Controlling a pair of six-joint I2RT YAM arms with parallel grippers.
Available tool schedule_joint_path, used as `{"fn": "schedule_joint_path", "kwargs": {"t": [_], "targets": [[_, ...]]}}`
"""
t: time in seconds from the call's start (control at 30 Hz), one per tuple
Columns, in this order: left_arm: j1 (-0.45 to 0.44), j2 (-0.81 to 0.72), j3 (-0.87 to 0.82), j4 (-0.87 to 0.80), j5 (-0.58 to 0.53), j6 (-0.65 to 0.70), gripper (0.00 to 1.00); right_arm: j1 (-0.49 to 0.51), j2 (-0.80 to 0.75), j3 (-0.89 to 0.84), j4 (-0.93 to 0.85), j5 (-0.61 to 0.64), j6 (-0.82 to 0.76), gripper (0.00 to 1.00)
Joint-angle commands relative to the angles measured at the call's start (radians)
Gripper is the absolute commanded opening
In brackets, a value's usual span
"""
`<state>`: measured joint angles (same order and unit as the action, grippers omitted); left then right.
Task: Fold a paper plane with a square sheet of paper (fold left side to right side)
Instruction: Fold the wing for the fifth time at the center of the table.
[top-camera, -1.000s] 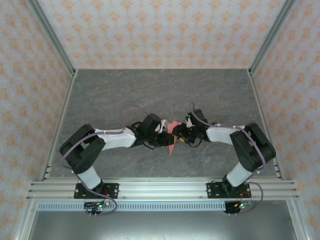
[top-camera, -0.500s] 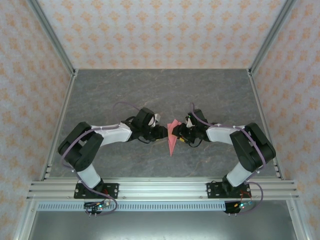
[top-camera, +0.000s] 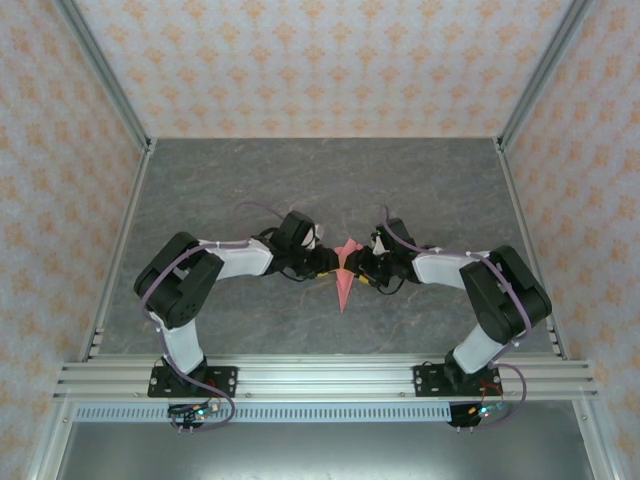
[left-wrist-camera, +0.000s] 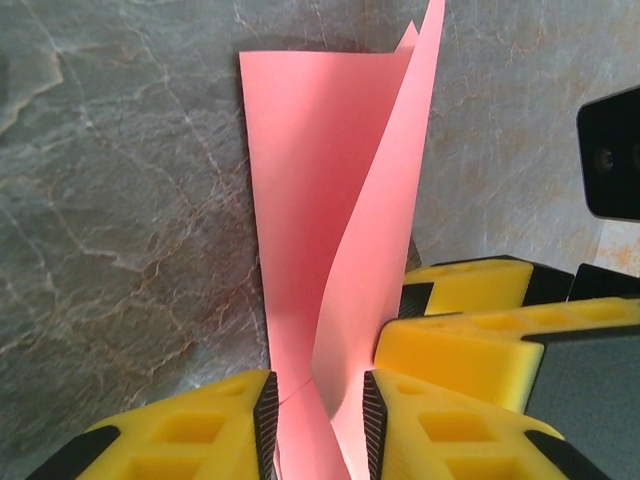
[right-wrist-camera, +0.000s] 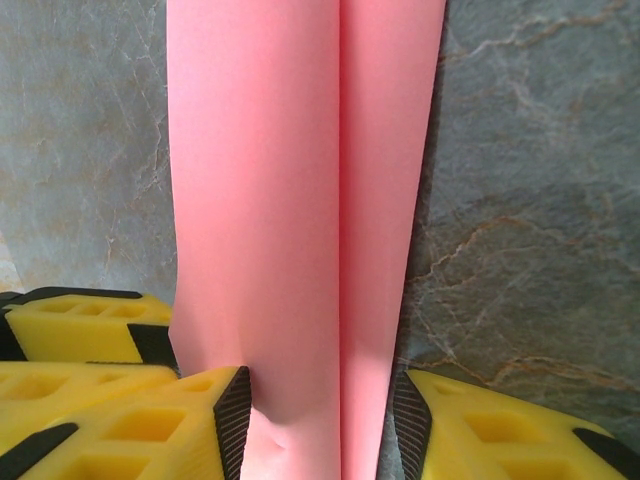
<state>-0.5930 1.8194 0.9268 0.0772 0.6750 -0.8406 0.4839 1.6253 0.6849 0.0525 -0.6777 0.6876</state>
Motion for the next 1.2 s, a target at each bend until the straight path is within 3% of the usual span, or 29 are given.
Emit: {"fn": "schedule_joint_path", "kwargs": {"t": [0.0,0.53,0.8,1.17], "targets": [[0.005,0.019,0.028,0.031,0.021,-0.01,0.29,0.007,0.057,-0.018,-0.032,0.067,-0.016,0.46],[0.005,0.028,0.029,0.058,0.015,-0.015,0.05,-0.003,0.01,-0.016,-0.008,0.035,-0.017,0.49],[0.005,0.029,0.024,0.059,0.015,-0.009,0.03,-0.071,-0.107,0.021,-0.004,-0.01,-0.031,0.64],[0.005,0.022,0.023,0.052,0.018,-0.001,0.02,-0.077,0.014,0.147,0.01,-0.026,-0.026,0.77]]}}
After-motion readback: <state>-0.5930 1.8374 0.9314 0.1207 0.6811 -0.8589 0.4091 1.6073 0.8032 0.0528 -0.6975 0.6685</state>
